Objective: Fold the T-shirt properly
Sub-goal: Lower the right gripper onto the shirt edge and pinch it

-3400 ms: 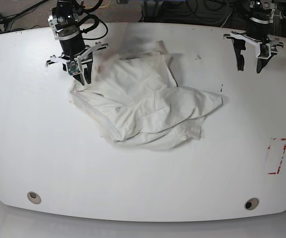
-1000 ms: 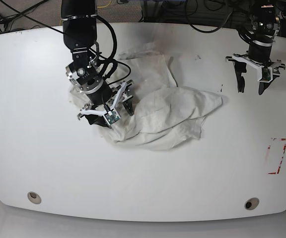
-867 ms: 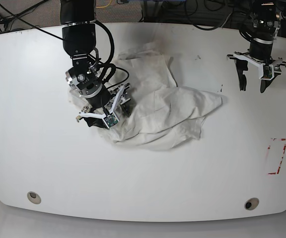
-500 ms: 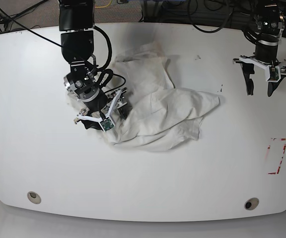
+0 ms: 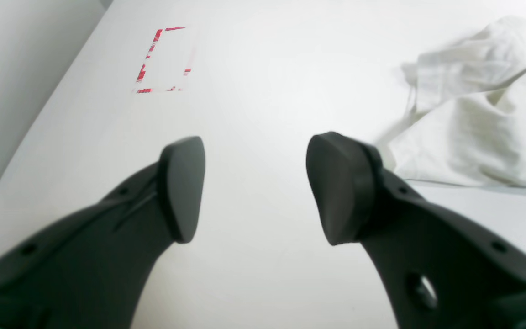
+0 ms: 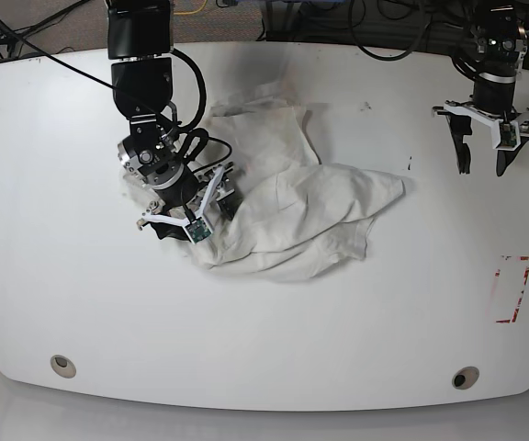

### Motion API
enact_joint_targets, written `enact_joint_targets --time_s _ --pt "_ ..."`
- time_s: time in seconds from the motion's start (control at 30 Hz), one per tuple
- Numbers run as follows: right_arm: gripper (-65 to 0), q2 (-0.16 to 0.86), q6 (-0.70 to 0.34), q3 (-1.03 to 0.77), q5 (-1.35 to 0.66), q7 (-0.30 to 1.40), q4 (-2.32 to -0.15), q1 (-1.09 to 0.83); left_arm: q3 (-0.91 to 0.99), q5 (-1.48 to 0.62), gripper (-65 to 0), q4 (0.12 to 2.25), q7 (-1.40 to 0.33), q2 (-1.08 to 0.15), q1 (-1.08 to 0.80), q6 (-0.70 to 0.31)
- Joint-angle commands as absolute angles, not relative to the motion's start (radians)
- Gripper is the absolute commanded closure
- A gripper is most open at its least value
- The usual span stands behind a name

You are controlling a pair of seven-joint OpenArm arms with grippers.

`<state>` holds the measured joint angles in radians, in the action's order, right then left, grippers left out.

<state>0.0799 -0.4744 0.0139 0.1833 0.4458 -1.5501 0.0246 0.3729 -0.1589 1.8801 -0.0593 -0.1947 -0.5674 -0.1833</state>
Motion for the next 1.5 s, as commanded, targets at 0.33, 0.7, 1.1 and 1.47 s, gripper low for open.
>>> enact_joint_targets --time_s 0.33,0.7,1.1,1.47 --pt "-43.5 0.074 -0.473 0.023 0.168 0.434 -1.571 0.032 0.372 -0.163 -36.3 1.902 -0.026 -0.207 -0.567 -0.177" --pt "-32.3 0.076 -0.473 0.058 0.174 0.437 -1.55 0.041 0.371 -0.163 -36.3 1.903 -0.024 -0.208 -0.562 -0.177" --pt "-4.2 0.076 -0.477 0.053 0.175 0.437 -1.551 0.043 0.376 -0.162 -36.3 1.9 -0.02 -0.207 -0.559 -0.175" --pt "-1.0 0.074 -0.479 0.053 0.177 0.449 -1.582 0.031 0.374 -0.16 -36.7 1.899 -0.021 -0.202 -0.561 -0.175"
